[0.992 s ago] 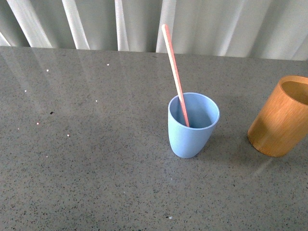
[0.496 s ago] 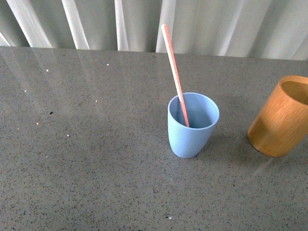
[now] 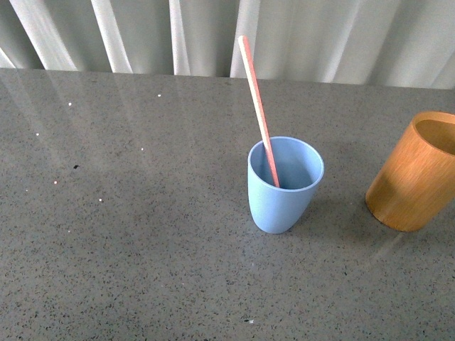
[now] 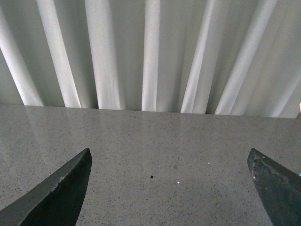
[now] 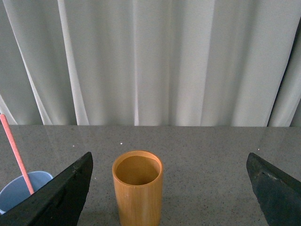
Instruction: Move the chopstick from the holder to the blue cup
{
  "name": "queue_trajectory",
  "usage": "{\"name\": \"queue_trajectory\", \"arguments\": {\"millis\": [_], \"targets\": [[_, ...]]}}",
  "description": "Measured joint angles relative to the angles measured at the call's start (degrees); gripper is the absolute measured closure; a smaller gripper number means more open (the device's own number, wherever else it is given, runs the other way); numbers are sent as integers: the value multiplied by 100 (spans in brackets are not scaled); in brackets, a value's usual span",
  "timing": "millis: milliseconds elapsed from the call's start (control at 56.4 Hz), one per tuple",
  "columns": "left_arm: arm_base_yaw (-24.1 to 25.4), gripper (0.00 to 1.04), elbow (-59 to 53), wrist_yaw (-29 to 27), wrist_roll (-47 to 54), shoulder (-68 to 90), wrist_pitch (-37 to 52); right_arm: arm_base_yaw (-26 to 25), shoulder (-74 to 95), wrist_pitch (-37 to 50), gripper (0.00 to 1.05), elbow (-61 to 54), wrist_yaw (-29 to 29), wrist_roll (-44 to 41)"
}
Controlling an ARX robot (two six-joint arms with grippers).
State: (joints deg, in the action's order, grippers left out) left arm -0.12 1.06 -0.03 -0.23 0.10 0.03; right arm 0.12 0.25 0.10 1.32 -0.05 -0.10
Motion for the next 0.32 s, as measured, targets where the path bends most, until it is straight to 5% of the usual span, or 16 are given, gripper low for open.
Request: {"name": "queue_trajectory", "arguments": {"millis": [319], "targets": [[0,7,0,0,0,0,0,2,0,0,10,0,0,-2]]}}
